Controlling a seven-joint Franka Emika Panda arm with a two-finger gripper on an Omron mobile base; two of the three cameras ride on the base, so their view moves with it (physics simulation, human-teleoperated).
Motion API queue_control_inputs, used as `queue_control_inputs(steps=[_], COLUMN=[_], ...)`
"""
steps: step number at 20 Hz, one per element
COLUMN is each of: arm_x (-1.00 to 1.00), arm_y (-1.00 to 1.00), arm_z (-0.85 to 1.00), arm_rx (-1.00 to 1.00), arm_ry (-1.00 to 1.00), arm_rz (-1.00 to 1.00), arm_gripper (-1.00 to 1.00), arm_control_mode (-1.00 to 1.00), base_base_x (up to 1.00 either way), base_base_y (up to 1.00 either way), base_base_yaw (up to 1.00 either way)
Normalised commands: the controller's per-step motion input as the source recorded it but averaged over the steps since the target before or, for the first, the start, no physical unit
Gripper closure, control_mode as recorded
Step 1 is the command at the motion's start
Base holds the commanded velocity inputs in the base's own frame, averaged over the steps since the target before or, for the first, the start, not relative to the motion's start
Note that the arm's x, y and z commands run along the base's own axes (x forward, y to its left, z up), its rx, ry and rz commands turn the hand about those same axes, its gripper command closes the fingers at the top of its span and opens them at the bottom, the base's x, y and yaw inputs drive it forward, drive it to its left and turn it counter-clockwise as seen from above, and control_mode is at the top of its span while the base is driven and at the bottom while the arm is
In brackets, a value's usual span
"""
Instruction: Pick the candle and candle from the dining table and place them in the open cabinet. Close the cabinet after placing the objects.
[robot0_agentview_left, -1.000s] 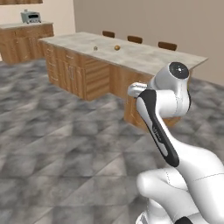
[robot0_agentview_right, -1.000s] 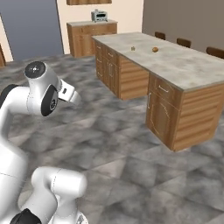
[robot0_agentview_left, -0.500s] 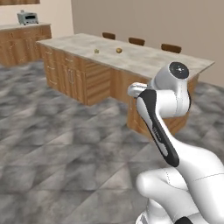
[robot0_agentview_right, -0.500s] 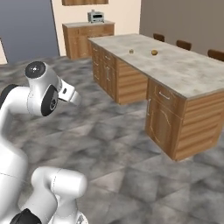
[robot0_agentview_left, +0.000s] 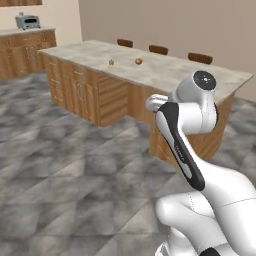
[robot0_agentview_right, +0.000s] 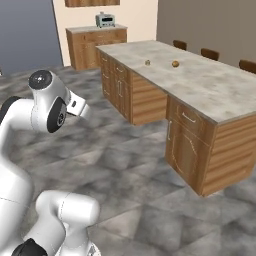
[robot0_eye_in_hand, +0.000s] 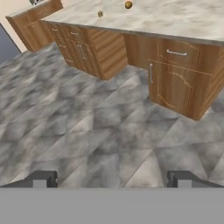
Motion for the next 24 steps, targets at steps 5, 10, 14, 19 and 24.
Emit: queue_control_inputs(steps=[5, 10, 14, 19, 24], arm_x=[0.00, 0.00, 0.00, 0.00, 0.00], arm_y=[0.00, 0.00, 0.00, 0.00, 0.00], arm_z=[0.00, 0.00, 0.00, 0.00, 0.00], arm_rx=[0.00, 0.00, 0.00, 0.00, 0.00], arm_ry=[0.00, 0.00, 0.00, 0.00, 0.00], arm_rz=[0.00, 0.00, 0.00, 0.00, 0.00], arm_gripper=[-1.00, -1.00, -1.00, -1.00, -1.00], arm_control_mode=[1.00, 1.00, 1.00, 1.00, 1.00], base_base_x=[0.70, 0.70, 0.71, 0.71, 0.71], base_base_y=[0.02, 0.07, 0.09, 0.13, 0.19], base_base_yaw=[-0.05, -0.08, -0.09, -0.11, -0.14])
